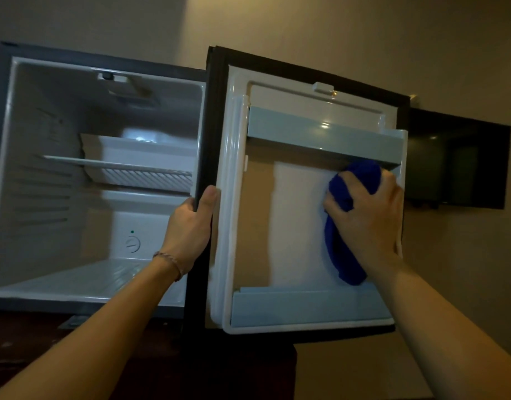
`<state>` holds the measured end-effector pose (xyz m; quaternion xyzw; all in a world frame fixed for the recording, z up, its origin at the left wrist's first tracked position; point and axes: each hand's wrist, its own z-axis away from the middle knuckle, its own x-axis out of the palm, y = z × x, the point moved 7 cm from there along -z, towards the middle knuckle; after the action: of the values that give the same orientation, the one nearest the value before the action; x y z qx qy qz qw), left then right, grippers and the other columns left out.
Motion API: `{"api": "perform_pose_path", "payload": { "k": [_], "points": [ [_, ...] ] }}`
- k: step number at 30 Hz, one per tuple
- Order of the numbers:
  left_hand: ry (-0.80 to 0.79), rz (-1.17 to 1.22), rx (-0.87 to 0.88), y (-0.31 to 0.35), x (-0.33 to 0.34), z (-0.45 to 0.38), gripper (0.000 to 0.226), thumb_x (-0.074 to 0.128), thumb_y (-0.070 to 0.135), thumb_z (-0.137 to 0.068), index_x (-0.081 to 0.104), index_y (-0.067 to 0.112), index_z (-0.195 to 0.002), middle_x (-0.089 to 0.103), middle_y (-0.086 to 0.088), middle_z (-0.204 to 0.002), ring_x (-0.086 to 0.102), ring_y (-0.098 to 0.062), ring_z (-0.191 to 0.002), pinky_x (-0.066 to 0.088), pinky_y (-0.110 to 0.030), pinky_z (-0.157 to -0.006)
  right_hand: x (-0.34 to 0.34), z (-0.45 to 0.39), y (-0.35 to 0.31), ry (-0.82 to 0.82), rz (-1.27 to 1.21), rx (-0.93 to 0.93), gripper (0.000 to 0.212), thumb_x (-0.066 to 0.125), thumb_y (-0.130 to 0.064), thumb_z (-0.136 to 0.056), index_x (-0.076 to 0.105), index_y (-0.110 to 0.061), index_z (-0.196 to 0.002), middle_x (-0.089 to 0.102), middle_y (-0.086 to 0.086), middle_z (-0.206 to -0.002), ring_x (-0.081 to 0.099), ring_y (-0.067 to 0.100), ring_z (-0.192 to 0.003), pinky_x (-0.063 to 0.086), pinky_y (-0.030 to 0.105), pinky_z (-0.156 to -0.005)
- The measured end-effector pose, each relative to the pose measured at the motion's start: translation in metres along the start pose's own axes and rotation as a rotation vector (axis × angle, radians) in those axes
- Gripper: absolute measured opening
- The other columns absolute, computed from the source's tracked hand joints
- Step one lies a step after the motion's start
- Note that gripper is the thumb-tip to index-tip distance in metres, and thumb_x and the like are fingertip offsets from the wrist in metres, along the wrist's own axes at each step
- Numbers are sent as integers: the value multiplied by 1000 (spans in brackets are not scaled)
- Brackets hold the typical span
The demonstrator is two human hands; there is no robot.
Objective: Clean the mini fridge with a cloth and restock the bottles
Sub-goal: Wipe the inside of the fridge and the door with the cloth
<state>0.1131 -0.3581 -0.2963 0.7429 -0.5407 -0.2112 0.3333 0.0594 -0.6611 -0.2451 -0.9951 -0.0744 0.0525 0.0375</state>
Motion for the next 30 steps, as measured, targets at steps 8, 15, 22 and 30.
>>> {"api": "perform_pose_path", "payload": {
  "k": [8, 15, 22, 30],
  "points": [
    [21, -3, 3, 1, -2, 1, 61, 41, 66, -90, 62, 9, -96, 58, 4, -68, 55, -7, -57, 40, -18, -51, 1, 6, -69, 0, -69, -95, 55, 51, -57, -88, 52, -26, -134, 41, 19, -138, 47, 42, -111, 42, 43, -86],
    [-18, 54, 4, -1, -2, 1, 65, 41, 71, -82, 65, 13, -101, 72, -6, -88, 69, -20, -80, 54, -29, -67, 3, 10, -136, 61, -6, -408, 45, 53, -48, -85, 51, -26, -124, 54, 18, -131, 52, 44, -108, 51, 47, -76],
    [-8, 30, -4, 4, -3, 5, 61, 41, 68, -88, 61, 11, -86, 64, -8, -73, 60, -18, -66, 50, -33, -63, -2, 12, -94, -68, 102, -412, 49, 52, -52, -88, 58, -27, -130, 52, 18, -135, 51, 44, -111, 51, 48, -78],
    [-4, 11, 19, 8, -1, 7, 51, 41, 61, -94, 52, 16, -73, 50, 4, -59, 47, -9, -51, 38, -25, -54, -6, 17, -4, -99, 78, -149, 54, 52, -54, -88, 59, -22, -132, 45, 23, -137, 49, 47, -111, 47, 52, -90]
  ]
}}
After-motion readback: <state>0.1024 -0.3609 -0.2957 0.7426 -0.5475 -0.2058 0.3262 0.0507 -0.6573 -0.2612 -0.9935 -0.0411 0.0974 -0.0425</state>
